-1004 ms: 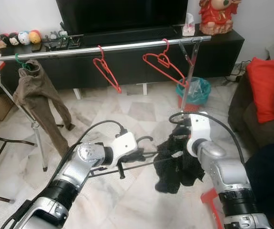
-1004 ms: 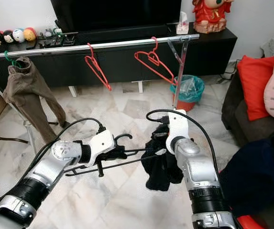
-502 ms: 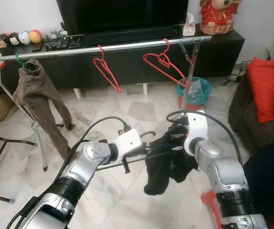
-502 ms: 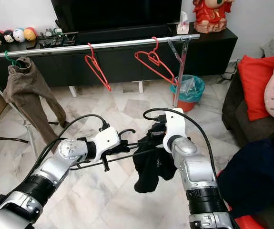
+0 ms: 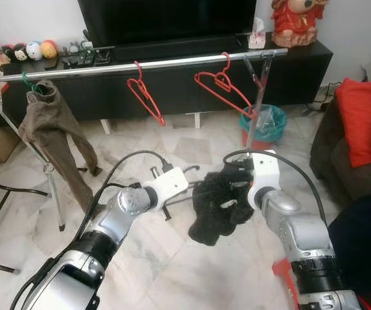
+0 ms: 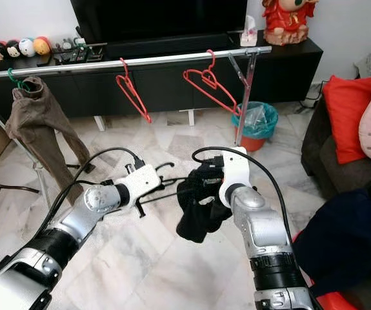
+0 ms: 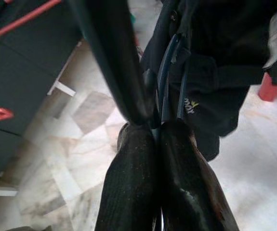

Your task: Hang hanger

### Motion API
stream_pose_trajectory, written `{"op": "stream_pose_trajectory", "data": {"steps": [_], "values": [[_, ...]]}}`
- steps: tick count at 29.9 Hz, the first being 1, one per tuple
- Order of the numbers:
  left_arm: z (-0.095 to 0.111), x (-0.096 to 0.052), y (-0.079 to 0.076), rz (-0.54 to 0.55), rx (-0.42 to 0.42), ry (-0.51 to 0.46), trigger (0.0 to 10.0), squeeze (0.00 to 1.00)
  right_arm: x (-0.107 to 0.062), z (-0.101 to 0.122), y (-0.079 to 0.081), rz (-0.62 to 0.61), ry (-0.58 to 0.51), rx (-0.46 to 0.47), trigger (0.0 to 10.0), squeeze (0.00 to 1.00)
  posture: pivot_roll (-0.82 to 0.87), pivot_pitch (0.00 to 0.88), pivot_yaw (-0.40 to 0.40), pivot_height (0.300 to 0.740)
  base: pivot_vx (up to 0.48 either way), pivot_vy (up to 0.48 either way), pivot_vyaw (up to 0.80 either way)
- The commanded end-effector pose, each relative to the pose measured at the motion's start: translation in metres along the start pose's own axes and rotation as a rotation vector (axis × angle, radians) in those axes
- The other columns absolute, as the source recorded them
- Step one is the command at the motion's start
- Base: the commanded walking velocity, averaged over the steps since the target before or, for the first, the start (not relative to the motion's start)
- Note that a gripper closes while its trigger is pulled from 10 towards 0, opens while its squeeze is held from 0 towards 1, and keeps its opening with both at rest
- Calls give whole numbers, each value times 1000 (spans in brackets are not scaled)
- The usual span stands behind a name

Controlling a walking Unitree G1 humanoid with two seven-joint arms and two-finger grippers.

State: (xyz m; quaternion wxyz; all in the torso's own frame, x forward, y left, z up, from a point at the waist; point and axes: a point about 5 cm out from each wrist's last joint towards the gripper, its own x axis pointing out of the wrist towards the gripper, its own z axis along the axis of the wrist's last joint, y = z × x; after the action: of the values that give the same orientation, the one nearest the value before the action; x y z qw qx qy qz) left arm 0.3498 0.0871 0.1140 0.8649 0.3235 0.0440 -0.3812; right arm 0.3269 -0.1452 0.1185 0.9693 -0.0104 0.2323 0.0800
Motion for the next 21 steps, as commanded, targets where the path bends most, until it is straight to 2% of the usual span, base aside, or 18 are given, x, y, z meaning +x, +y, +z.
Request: {"op": "stream_pose_trajectory", "data": {"steps": [1, 4, 5, 7, 11, 13, 16, 20, 21], "values": [[2, -2, 11, 64, 1, -9, 10000, 0, -3, 6, 7, 19, -24, -15, 10000, 0, -46, 27, 93, 740, 0, 0, 0], [6, 1, 9, 56, -13, -34, 10000, 0, -3, 6, 10, 25, -26, -15, 10000, 0, -44, 28, 94, 740, 0, 0, 0], [8, 2, -1, -38, -44, -65, 10000, 0, -3, 7, 12, 32, -29, -16, 10000, 0, -43, 28, 95, 740, 0, 0, 0], [10, 0, -14, -158, -45, -105, 10000, 0, -4, 9, 16, 43, -34, -17, 10000, 0, -46, 29, 95, 740, 0, 0, 0], [10, -2, -23, -236, -71, -117, 10000, 0, -6, 13, 22, 60, -42, -11, 10000, 0, -46, 30, 97, 740, 0, 0, 0], [10, -6, -30, -334, -104, -130, 10000, 0, -8, 13, 25, 66, -45, -7, 10000, 0, -46, 31, 97, 740, 0, 0, 0], [8, -11, -35, -425, -103, -125, 10000, 0, -7, 10, 23, 49, -35, 3, 10000, 0, -44, 32, 97, 740, 0, 0, 0], [5, -15, -36, -455, -100, -119, 10000, 0, -7, 7, 22, 46, -27, 1, 10000, 0, -42, 33, 97, 740, 0, 0, 0], [5, -18, -39, -503, -112, -137, 10000, 0, -7, 8, 22, 45, -27, 3, 10000, 0, -42, 33, 97, 740, 0, 0, 0]]}}
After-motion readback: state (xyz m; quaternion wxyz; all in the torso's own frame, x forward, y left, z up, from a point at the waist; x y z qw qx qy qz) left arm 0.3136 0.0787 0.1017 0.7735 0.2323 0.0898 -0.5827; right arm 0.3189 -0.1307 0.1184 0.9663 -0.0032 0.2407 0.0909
